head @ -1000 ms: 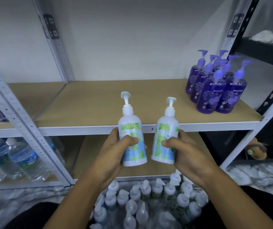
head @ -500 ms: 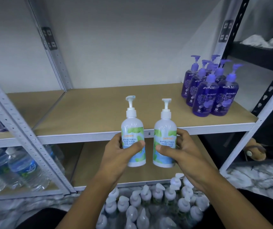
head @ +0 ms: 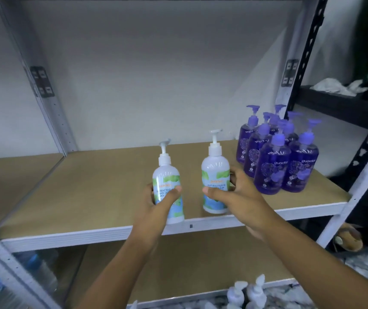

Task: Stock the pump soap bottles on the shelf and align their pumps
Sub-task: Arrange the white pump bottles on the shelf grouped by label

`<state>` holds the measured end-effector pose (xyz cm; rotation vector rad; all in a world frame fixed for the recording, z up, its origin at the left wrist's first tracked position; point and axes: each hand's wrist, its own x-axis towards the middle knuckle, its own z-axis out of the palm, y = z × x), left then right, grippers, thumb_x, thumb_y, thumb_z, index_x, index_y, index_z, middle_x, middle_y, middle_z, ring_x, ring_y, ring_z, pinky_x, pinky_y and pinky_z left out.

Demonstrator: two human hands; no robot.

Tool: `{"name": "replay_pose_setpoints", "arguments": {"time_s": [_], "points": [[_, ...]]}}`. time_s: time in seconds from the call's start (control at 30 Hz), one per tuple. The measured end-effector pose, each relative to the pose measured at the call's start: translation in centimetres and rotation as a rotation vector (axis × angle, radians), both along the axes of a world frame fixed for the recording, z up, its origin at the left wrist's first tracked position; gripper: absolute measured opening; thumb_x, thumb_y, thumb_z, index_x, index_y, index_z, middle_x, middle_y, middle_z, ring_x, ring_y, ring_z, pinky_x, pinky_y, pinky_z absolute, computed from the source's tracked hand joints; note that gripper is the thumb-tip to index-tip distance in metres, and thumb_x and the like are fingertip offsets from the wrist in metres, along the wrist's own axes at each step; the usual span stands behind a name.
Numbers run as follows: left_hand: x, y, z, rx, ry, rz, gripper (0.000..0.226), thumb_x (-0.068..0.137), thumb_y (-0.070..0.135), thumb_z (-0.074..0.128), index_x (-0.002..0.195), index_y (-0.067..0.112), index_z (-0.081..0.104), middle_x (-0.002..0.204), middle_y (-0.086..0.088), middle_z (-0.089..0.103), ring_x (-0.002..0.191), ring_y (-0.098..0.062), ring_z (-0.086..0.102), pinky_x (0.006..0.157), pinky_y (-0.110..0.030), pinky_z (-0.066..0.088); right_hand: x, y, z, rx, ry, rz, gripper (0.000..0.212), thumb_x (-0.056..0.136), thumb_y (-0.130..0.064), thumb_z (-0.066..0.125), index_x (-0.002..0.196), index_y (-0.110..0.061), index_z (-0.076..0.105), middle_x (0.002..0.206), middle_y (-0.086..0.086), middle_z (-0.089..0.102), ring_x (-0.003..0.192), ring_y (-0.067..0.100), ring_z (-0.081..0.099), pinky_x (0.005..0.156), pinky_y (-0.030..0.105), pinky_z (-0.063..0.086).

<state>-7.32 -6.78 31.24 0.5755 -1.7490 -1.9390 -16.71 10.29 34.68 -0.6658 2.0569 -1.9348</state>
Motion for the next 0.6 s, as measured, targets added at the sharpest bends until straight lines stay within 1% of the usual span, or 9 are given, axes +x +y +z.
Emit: {"name": "replay_pose_setpoints", "arguments": {"time_s": [0.03, 0.1, 0.13, 0.17, 0.23, 0.3, 0.47, 0.53, 0.6], "points": [[-0.5, -0.2, -0.4, 0.022, 0.000, 0.000, 0.059, 0.060, 0.056, 0.080, 0.110, 0.031, 0.062, 0.103, -0.004, 0.075, 0.096, -0.026, 0.074, 0.092, -0.052, 0.057, -0.6, -0.5, -0.2, 0.005, 0.014, -0.006, 0.053, 0.079, -0.018, 0.083, 0.116, -0.038, 0.051, 0.111, -0.013, 0.068, 0.091, -0.005, 0.068, 0.068, 0.010, 0.052], [-1.5, -0.4, -0.7, 0.043, 0.011, -0.010, 0.046, 0.069, 0.053, 0.082, 0.106, 0.033, 0.063, 0.103, -0.006, 0.074, 0.097, -0.028, 0.073, 0.091, -0.053, 0.058, -1.9, -1.7, -0.8, 0.014, 0.045, -0.024, 0.055, 0.079, -0.017, 0.083, 0.117, -0.037, 0.049, 0.111, -0.014, 0.067, 0.091, -0.008, 0.066, 0.069, 0.009, 0.052], [-2.1, -0.5, -0.8, 0.047, 0.014, -0.011, 0.040, 0.074, 0.050, 0.081, 0.105, 0.033, 0.063, 0.103, -0.006, 0.074, 0.097, -0.028, 0.073, 0.090, -0.053, 0.059, -2.4, -2.2, -1.1, 0.020, 0.048, -0.028, 0.056, 0.080, -0.017, 0.083, 0.119, -0.036, 0.047, 0.112, -0.015, 0.067, 0.092, -0.008, 0.066, 0.071, 0.009, 0.052], [-2.5, -0.6, -0.9, 0.048, 0.015, -0.010, 0.040, 0.074, 0.050, 0.081, 0.105, 0.033, 0.063, 0.103, -0.005, 0.074, 0.096, -0.027, 0.074, 0.088, -0.052, 0.059, -3.0, -2.6, -1.5, 0.026, 0.041, -0.026, 0.057, 0.080, -0.018, 0.083, 0.120, -0.035, 0.046, 0.113, -0.015, 0.066, 0.094, -0.007, 0.066, 0.074, 0.011, 0.053], [-3.4, -0.6, -1.2, 0.056, 0.007, -0.006, 0.054, 0.064, 0.057, 0.081, 0.106, 0.030, 0.062, 0.102, -0.005, 0.074, 0.094, -0.025, 0.074, 0.085, -0.053, 0.060, -4.0, -3.2, -2.2, 0.049, 0.031, -0.020, 0.060, 0.080, -0.019, 0.083, 0.123, -0.035, 0.044, 0.115, -0.014, 0.065, 0.101, -0.002, 0.065, 0.083, 0.017, 0.054], [-3.9, -0.7, -1.5, 0.065, -0.003, 0.001, 0.063, 0.058, 0.062, 0.080, 0.107, 0.029, 0.061, 0.103, -0.005, 0.074, 0.094, -0.025, 0.075, 0.085, -0.053, 0.060, -4.7, -3.6, -2.8, 0.080, 0.041, -0.021, 0.062, 0.080, -0.021, 0.083, 0.125, -0.036, 0.043, 0.117, -0.014, 0.064, 0.104, 0.000, 0.063, 0.086, 0.018, 0.052], [-4.9, -1.2, -1.8, 0.110, 0.000, 0.011, 0.064, 0.058, 0.061, 0.083, 0.108, 0.027, 0.062, 0.104, -0.007, 0.074, 0.096, -0.028, 0.074, 0.089, -0.055, 0.059, -5.6, -4.0, -4.0, 0.106, 0.079, -0.042, 0.066, 0.081, -0.022, 0.082, 0.131, -0.034, 0.041, 0.116, -0.017, 0.061, 0.106, -0.002, 0.060, 0.089, 0.019, 0.051], [-5.1, -1.3, -1.8, 0.123, -0.003, 0.005, 0.065, 0.058, 0.062, 0.082, 0.109, 0.026, 0.062, 0.104, -0.008, 0.074, 0.096, -0.029, 0.074, 0.088, -0.055, 0.059, -5.8, -4.1, -4.3, 0.124, 0.095, -0.048, 0.068, 0.081, -0.022, 0.082, 0.133, -0.035, 0.039, 0.114, -0.020, 0.058, 0.104, -0.004, 0.059, 0.088, 0.017, 0.051], [-5.2, -1.3, -1.8, 0.135, -0.010, 0.011, 0.068, 0.057, 0.063, 0.082, 0.110, 0.026, 0.061, 0.105, -0.008, 0.074, 0.096, -0.028, 0.074, 0.087, -0.054, 0.060, -5.7, -4.1, -4.6, 0.133, 0.095, -0.053, 0.081, 0.077, -0.023, 0.086, 0.139, -0.036, 0.034, 0.116, -0.019, 0.056, 0.104, -0.004, 0.059, 0.083, 0.014, 0.051]]}}
